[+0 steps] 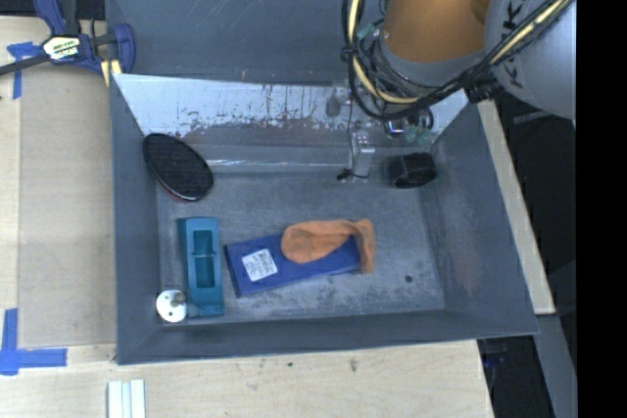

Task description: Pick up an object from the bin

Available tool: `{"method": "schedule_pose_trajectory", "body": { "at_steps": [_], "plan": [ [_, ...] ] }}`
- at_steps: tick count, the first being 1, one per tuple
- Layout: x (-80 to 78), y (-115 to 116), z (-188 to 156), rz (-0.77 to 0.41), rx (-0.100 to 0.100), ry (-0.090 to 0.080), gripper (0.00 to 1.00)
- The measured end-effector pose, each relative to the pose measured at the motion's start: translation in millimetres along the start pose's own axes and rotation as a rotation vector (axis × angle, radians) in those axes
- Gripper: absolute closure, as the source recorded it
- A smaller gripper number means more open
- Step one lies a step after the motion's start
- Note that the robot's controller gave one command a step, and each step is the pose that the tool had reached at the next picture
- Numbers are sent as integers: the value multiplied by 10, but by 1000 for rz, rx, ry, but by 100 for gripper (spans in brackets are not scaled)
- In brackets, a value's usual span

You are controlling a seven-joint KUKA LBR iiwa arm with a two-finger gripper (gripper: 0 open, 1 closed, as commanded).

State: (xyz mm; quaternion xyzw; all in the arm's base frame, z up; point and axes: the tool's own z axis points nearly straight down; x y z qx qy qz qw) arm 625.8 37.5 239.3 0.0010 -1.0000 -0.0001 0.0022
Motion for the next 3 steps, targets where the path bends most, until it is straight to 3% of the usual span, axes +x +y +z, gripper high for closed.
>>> {"method": "schedule_pose_trajectory", "body": {
  "at_steps": [1,2,3],
  "plan": [
    [-11,-3,-55,1,0,-9,0],
    [125,-51,359,-89,0,-12,0],
    [301,-210,1095,-42,0,-12,0]
  ]
}}
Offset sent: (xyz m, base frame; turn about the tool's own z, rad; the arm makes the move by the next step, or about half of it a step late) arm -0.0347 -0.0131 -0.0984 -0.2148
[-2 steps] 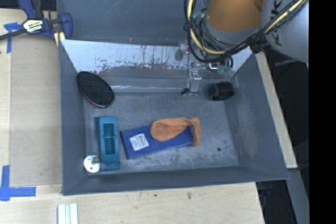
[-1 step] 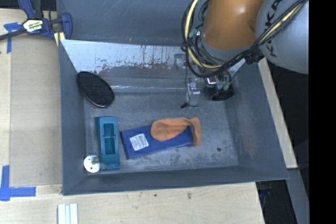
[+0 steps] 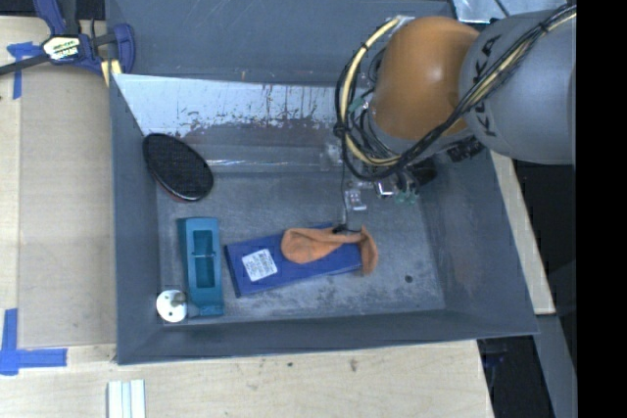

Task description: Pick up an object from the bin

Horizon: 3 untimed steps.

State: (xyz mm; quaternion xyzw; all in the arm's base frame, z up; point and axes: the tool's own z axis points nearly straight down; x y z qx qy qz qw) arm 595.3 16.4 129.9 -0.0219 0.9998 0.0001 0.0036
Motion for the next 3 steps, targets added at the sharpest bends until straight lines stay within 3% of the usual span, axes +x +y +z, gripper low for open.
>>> {"method": "schedule_pose_trajectory", "body": {
  "at_steps": [1,2,3],
  "plan": [
    [267,346,455,-19,3,3,0],
    [433,259,541,46,-2,-14,100],
    [433,259,541,46,-2,-14,100]
  ]
}}
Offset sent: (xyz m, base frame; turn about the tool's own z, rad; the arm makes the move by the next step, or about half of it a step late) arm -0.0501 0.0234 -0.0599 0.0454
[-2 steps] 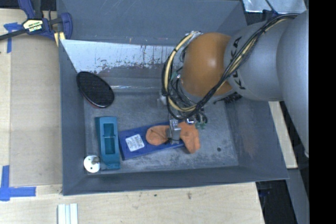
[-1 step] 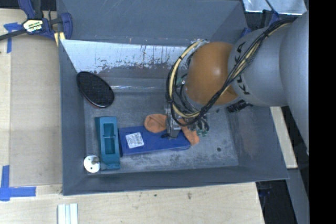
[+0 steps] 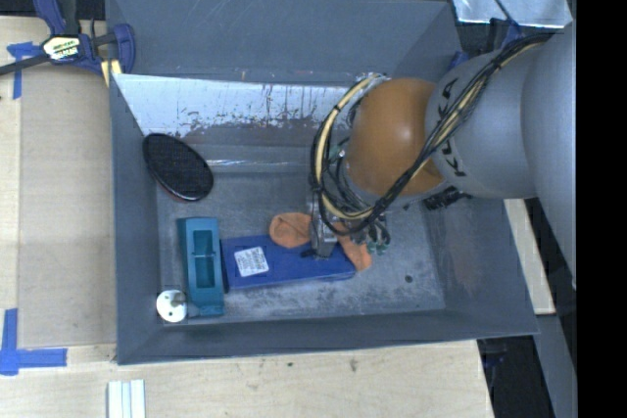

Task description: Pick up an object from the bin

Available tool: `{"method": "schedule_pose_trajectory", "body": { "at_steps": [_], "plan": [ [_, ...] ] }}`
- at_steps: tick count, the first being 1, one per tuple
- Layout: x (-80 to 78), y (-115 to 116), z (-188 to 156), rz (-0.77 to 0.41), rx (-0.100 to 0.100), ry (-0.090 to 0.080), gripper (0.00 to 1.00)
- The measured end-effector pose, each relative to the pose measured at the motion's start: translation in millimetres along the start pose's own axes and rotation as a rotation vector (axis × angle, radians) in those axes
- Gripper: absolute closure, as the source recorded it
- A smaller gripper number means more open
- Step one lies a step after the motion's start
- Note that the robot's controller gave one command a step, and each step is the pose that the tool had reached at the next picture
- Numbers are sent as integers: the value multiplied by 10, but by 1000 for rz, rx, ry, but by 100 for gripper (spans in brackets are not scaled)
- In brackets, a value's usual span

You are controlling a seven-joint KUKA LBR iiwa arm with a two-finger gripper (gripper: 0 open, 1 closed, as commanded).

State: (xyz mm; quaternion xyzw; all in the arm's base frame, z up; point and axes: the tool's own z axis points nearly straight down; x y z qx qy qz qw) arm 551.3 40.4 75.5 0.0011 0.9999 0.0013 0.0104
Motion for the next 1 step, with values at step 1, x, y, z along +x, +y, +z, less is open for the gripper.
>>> {"method": "schedule_pose_trajectory", "body": {
  "at_steps": [1],
  "plan": [
    [141,-19,-1377,-30,2,17,100]
  ]
}}
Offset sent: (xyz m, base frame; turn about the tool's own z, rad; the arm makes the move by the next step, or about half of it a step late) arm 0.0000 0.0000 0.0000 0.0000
